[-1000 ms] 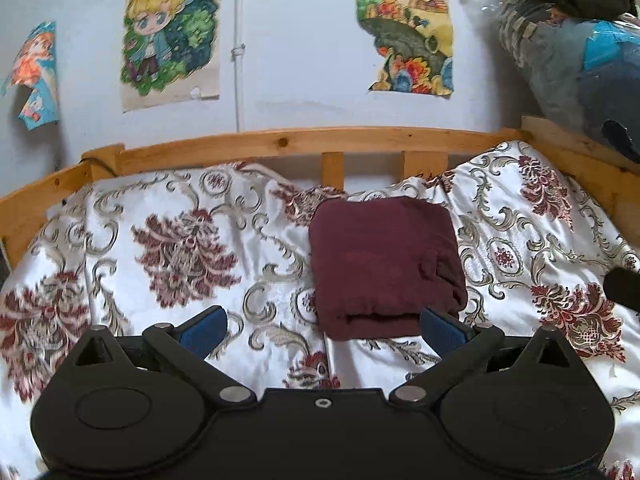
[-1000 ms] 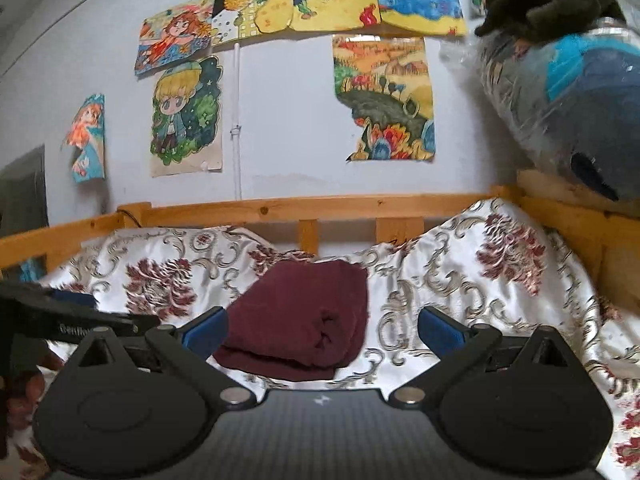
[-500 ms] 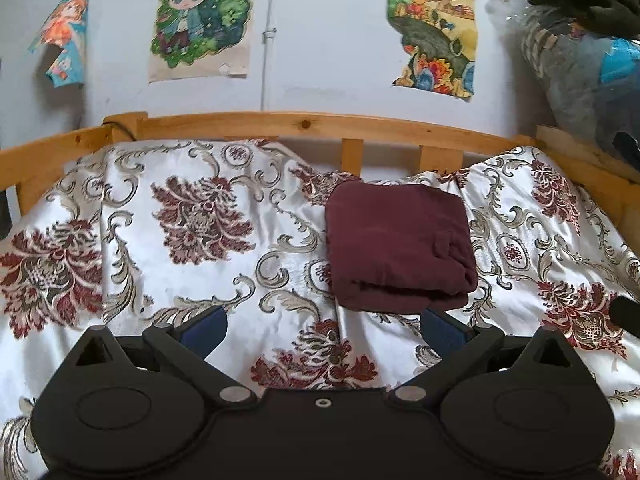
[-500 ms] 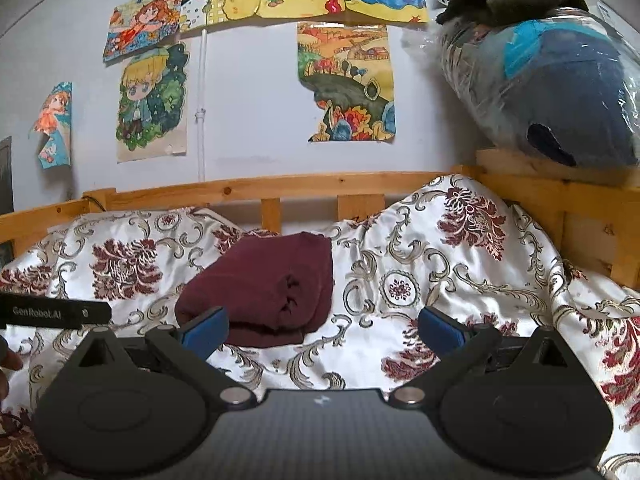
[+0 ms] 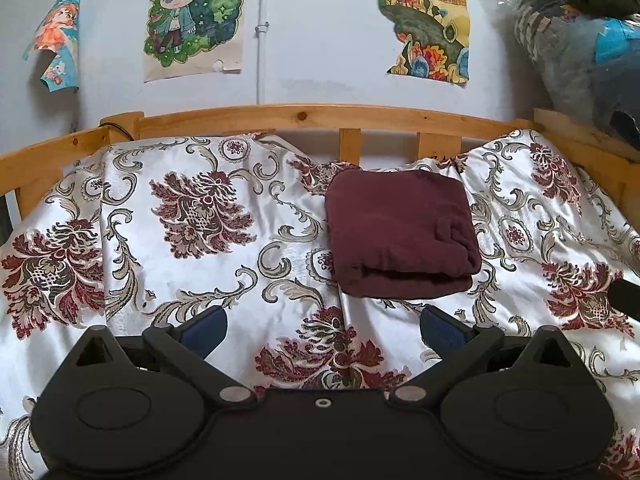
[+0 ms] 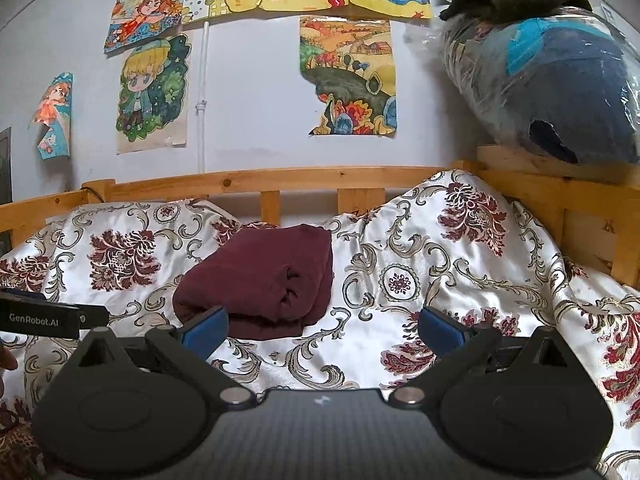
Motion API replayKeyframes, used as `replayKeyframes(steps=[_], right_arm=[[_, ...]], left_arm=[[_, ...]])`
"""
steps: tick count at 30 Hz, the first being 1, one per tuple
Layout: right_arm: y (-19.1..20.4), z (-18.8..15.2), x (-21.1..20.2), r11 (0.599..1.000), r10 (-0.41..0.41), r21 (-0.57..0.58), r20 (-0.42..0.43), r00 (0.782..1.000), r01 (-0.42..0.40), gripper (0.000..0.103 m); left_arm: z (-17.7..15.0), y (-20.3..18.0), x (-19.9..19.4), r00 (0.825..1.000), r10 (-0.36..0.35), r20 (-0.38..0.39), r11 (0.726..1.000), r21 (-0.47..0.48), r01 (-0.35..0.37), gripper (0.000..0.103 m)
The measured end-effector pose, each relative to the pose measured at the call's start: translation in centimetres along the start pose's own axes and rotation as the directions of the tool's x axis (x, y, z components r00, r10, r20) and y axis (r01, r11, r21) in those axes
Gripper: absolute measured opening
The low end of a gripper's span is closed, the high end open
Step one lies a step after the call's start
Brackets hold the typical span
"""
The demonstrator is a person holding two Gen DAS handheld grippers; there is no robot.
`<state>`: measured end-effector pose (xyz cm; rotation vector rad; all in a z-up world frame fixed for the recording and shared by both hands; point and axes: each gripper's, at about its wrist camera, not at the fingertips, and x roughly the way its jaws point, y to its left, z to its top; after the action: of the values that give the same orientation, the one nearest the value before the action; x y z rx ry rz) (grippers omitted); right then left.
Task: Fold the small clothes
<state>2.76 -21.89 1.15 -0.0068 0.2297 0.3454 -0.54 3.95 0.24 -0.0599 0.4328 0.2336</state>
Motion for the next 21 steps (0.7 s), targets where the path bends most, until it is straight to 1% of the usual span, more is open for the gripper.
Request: replayKeyframes(steps=[21], right_arm=[[-0.60, 0.02, 0.06, 1.000, -0.012, 0.021, -0.004, 1.000, 0.012, 0.103]], left_arm=[[0.04, -0.14, -0.06, 1.000, 0.000, -0.009, 1.000, 0.006, 0.000, 0.102]])
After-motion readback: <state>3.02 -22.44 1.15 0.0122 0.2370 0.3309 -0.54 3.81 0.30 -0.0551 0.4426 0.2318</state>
